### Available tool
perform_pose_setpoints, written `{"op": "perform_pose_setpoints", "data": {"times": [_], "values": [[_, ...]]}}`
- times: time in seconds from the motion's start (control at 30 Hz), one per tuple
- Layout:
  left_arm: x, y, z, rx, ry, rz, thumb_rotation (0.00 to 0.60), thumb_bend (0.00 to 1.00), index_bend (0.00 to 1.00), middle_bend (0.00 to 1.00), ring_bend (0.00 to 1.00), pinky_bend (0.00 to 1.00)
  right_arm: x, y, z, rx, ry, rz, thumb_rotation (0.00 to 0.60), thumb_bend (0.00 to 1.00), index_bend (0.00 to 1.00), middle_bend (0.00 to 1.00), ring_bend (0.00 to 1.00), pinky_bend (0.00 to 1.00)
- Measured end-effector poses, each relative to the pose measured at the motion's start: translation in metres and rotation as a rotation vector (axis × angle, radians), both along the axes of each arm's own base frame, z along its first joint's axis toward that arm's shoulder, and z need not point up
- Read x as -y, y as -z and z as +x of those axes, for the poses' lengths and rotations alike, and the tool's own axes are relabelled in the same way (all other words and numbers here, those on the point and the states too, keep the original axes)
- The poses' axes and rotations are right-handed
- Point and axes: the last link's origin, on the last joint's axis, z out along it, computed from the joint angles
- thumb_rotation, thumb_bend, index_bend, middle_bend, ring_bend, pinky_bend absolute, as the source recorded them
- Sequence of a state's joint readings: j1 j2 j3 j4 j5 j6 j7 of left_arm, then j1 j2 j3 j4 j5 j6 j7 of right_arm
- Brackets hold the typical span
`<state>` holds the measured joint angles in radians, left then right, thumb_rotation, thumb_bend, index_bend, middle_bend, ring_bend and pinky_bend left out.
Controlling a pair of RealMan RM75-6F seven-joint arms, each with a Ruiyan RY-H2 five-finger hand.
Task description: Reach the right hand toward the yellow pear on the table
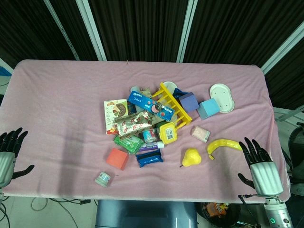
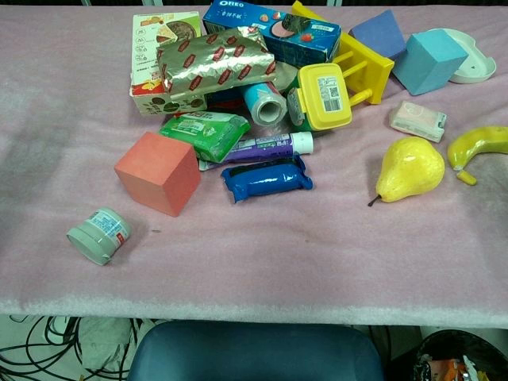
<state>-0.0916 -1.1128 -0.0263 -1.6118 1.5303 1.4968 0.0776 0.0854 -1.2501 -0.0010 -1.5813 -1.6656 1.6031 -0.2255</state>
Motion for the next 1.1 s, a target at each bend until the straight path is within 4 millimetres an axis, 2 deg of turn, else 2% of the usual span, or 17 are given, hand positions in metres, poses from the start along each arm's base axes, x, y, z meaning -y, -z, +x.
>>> {"op": "perform_pose_setpoints", "data": {"times": [0.73, 0.93, 1.1], "values": [[0.0, -0.001, 0.0, 0.008, 0.0, 0.005, 0.6, 0.0, 0.0, 0.0, 0.0, 0.0, 0.001, 0.005, 0.006, 0.018, -0.02, 0.041, 0.6, 0.08, 0.0, 0.0, 0.0, 0.23], [0.0, -0.001, 0.0, 0.012, -0.004, 0.004, 0.6, 0.0, 0.0, 0.0, 0.0, 0.0, 0.007, 0.019, 0.018, 0.022, -0.043, 0.124, 0.6, 0.09, 0.0, 0.0, 0.0, 0.23], [0.0, -0.002, 0.0, 0.015, -0.007, 0.002, 0.6, 0.0, 0.0, 0.0, 0.0, 0.0, 0.017, 0.042, 0.036, 0.021, -0.073, 0.221, 0.6, 0.1, 0.0, 0.0, 0.0, 0.23]]}}
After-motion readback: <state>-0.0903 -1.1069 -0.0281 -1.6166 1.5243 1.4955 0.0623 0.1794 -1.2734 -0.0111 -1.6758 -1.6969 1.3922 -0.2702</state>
